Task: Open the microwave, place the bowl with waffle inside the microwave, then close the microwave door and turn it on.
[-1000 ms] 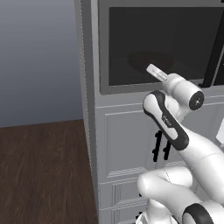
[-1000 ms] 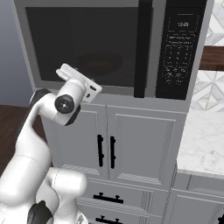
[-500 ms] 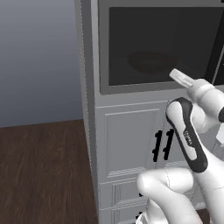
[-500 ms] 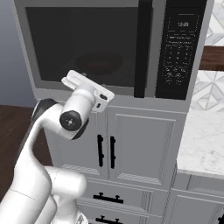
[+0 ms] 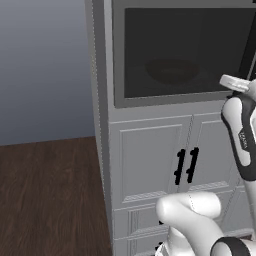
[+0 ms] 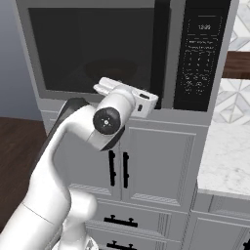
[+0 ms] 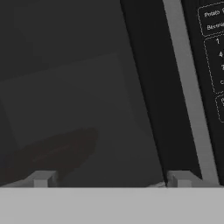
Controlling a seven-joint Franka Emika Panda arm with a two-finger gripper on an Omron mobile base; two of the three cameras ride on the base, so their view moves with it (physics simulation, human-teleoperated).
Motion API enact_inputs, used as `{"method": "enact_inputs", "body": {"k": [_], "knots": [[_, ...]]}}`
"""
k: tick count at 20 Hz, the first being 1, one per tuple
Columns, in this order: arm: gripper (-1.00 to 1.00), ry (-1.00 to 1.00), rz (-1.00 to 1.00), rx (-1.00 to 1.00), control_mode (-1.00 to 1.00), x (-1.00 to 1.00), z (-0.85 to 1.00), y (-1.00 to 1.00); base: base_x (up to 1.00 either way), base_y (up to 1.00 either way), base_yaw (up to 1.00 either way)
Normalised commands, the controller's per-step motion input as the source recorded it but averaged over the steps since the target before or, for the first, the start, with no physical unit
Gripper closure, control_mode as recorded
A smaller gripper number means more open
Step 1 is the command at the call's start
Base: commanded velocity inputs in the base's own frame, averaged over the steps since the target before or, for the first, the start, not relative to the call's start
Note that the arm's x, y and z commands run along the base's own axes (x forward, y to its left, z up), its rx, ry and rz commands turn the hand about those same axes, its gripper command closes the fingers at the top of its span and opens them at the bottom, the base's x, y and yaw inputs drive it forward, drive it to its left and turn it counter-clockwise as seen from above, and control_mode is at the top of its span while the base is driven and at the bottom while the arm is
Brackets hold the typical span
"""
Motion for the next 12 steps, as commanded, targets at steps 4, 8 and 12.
{"method": "enact_inputs", "body": {"k": [4, 8, 12], "knots": [[-1.00, 0.01, 0.00, -0.20, -1.00, 0.00, 0.00, -1.00, 0.00, 0.00, 0.00], [-1.00, 0.00, 0.00, -0.18, -1.00, 0.00, -0.01, -0.97, 0.00, 0.00, 0.00], [-1.00, 0.01, 0.00, -0.16, -1.00, 0.00, -0.01, -0.76, 0.00, 0.00, 0.00]]}}
